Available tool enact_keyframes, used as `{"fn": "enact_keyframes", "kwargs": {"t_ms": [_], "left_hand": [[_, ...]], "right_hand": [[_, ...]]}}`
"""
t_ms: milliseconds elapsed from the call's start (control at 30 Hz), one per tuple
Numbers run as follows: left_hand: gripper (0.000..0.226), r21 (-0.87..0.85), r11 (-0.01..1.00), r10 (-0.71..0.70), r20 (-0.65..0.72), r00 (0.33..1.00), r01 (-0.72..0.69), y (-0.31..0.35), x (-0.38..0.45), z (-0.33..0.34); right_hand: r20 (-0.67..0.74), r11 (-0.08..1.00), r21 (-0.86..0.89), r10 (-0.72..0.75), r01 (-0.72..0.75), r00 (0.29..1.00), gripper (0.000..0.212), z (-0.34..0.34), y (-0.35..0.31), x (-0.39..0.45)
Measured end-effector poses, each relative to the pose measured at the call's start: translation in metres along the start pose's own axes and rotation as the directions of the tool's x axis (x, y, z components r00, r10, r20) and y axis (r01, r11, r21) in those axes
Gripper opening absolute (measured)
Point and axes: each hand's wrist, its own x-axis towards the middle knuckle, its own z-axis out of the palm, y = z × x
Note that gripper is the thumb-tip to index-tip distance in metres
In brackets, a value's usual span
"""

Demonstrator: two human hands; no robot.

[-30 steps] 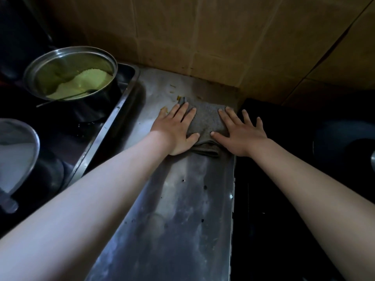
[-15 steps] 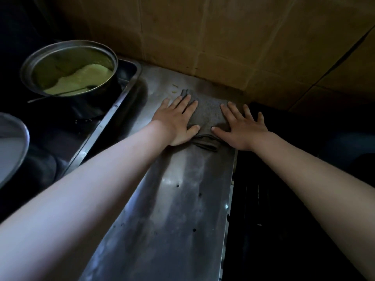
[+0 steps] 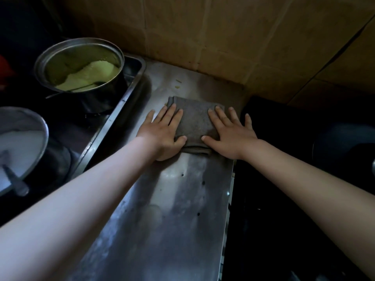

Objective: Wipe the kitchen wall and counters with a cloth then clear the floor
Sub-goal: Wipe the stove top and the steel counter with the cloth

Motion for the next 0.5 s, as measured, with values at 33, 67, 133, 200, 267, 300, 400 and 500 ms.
{"fn": "enact_keyframes", "kwargs": {"t_ms": [33,67,133,200,267,300,400,500], "left_hand": [[0.076,-0.005,1.0,-0.008,-0.002,1.0,0.008,-0.001,-0.006,0.002],[0.076,-0.01,1.0,-0.017,-0.006,1.0,0.017,-0.002,-0.011,0.004],[0.075,-0.013,0.999,-0.039,-0.025,0.999,0.039,-0.004,-0.022,0.009],[0.075,-0.021,0.998,-0.065,-0.044,0.997,0.065,-0.008,-0.034,0.013],[0.075,-0.018,0.996,-0.089,-0.047,0.995,0.088,-0.012,-0.046,0.017],[0.079,-0.015,0.995,-0.1,-0.048,0.994,0.099,-0.014,-0.053,0.018],[0.086,-0.005,0.992,-0.123,-0.028,0.992,0.123,-0.02,-0.065,0.019],[0.083,0.005,0.992,-0.125,-0.014,0.992,0.125,-0.023,-0.061,0.016]], "right_hand": [[-0.008,1.0,-0.001,-0.01,0.01,1.0,0.081,0.002,-0.003,-0.002],[-0.016,1.0,-0.006,-0.021,0.021,1.0,0.081,0.004,-0.007,-0.004],[-0.025,0.999,-0.021,-0.047,0.046,0.999,0.081,0.008,-0.013,-0.007],[-0.039,0.997,-0.027,-0.077,0.076,0.996,0.081,0.011,-0.02,-0.012],[-0.051,0.994,-0.02,-0.108,0.108,0.993,0.081,0.013,-0.029,-0.018],[-0.055,0.992,-0.014,-0.124,0.123,0.991,0.081,0.015,-0.033,-0.02],[-0.049,0.987,-0.018,-0.16,0.159,0.986,0.082,0.018,-0.041,-0.022],[-0.06,0.983,-0.042,-0.182,0.179,0.982,0.081,0.017,-0.037,-0.014]]}}
